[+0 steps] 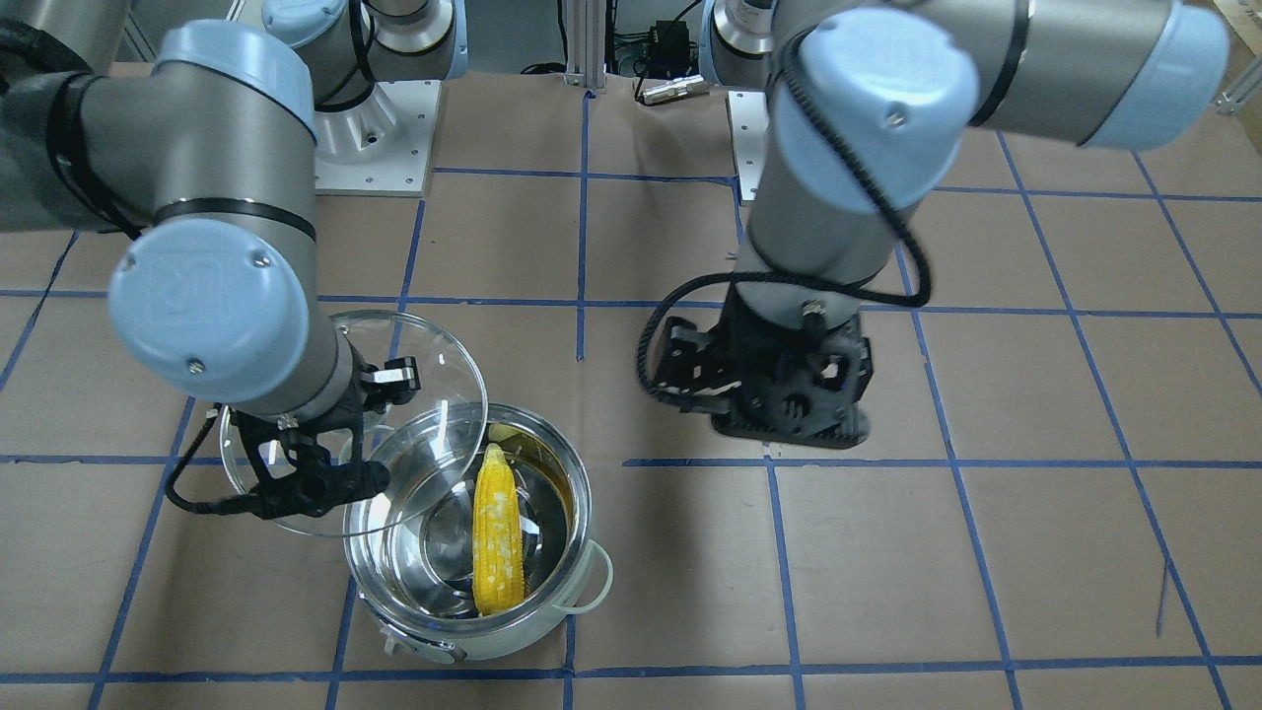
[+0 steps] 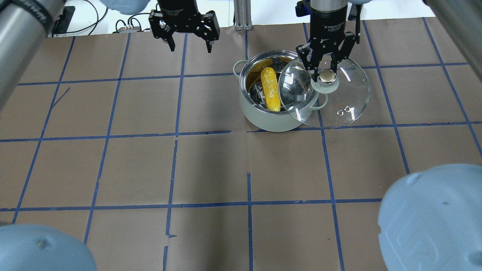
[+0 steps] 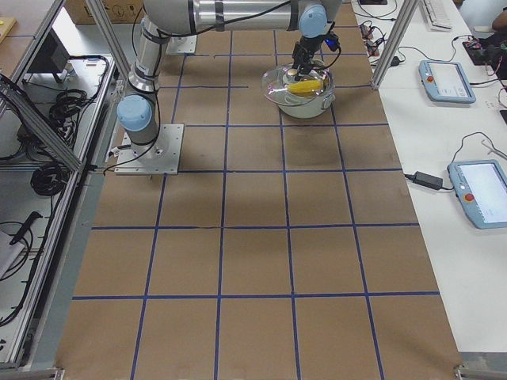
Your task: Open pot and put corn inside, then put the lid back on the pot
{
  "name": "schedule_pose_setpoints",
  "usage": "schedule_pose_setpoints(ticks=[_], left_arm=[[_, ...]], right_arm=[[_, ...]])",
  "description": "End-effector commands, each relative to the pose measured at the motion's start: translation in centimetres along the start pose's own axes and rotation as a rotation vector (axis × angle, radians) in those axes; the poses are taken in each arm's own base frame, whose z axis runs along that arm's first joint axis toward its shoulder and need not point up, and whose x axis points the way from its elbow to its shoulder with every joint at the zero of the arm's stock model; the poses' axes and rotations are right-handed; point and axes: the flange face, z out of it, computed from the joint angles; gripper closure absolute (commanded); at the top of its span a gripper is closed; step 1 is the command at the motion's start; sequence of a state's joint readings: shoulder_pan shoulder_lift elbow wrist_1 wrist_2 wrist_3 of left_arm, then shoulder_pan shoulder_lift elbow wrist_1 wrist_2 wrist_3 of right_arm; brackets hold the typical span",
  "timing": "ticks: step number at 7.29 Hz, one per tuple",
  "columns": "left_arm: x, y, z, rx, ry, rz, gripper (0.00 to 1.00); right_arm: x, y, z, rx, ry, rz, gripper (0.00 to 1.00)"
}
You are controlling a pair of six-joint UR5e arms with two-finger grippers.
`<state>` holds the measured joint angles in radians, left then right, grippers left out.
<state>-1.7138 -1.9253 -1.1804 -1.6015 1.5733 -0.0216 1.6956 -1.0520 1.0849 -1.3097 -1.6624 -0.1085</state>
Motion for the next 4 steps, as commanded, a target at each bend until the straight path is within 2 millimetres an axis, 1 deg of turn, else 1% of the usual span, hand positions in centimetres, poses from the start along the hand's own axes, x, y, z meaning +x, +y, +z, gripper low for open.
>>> schedule_pose_setpoints(ticks=[1, 2, 3, 4], left_arm=[[-5.5, 8.3, -2.9, 0.016, -0.004, -0.003, 0.00], [-6.5, 11.6, -3.1, 0.022, -0.005, -0.015, 0.00], [-6.9, 13.1, -3.2, 0.047, -0.009, -0.031, 0.00], [-6.8, 13.9, -3.0, 0.056, -0.014, -0.043, 0.00]], right_arm=[[-3.7, -4.3, -0.4, 0.000, 0.018, -0.028, 0.64], [-5.1, -5.8, -0.5, -0.006, 0.023, -0.040, 0.64], [-6.1, -7.2, 0.0, -0.024, 0.025, -0.054, 0.64], [-6.7, -7.7, 0.3, -0.035, 0.023, -0.060, 0.64]])
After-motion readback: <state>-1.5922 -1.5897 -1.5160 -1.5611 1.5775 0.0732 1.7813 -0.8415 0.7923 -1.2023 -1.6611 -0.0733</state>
